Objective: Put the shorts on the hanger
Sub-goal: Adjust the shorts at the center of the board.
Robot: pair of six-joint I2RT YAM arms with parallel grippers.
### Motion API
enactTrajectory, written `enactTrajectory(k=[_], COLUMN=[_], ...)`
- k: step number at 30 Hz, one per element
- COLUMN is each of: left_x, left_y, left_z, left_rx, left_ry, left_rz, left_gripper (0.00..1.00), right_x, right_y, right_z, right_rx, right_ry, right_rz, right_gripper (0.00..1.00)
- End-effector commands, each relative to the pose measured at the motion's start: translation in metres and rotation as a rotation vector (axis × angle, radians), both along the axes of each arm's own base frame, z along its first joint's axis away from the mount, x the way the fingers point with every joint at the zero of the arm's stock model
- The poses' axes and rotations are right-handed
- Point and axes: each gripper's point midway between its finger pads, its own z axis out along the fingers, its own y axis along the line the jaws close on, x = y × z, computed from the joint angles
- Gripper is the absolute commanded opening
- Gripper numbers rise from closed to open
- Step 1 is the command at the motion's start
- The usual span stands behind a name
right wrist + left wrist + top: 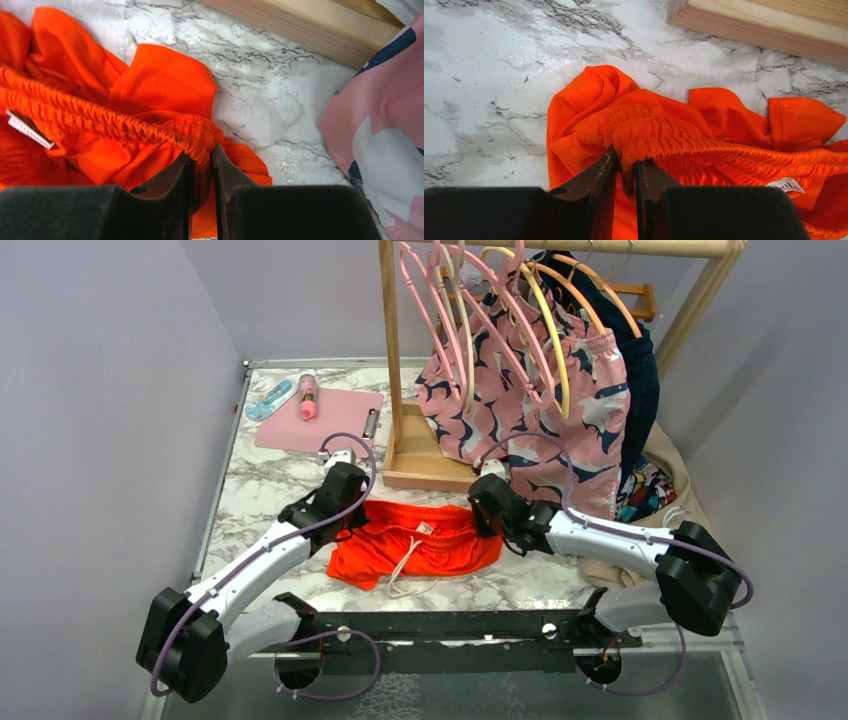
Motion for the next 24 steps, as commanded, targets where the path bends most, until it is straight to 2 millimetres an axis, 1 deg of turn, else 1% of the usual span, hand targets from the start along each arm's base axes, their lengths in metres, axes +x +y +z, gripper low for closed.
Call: enactTrajectory(k=[1, 6, 10, 14, 16, 17, 24], left_x=[-0.002, -0.002, -0.002, -0.001, 0.0, 0.0, 0.002], left_y=[-0.001, 0.0, 0.001, 0.003, 0.003, 0.004, 0.005], left_z=[0.003, -0.001, -0.001, 0.001, 0.004, 0.005, 0.009], left_rx=[-0.01, 0.003, 0.007, 0.005, 0.001, 0.002, 0.011], left_ry=[-0.006, 0.002, 0.003, -0.01, -0.021, -0.024, -0.043], left_rz=[-0.023, -0.02, -0.015, -0.001, 0.003, 0.005, 0.002], left_gripper=[0.23, 0.25, 0.31, 0.4, 0.46, 0.47, 0.46], right_x=[-0.011, -0.013, -0.016, -0.019, -0.02, -0.021, -0.019], right_y=[-0.001, -0.001, -0.005, -0.006, -0.004, -0.003, 0.001], right_z=[-0.002, 0.006, 0.01, 0.017, 0.021, 0.023, 0.035], right_rx=[-0.014, -0.004, 0.0, 0.026, 0.05, 0.058, 0.083], right_ry=[0.043, 0.04, 0.038, 0.024, 0.018, 0.016, -0.004], right_rz=[0.049, 0.054, 0.052, 0.056, 0.067, 0.072, 0.082], right_gripper=[0.24, 0.31, 0.33, 0.34, 0.36, 0.36, 0.39])
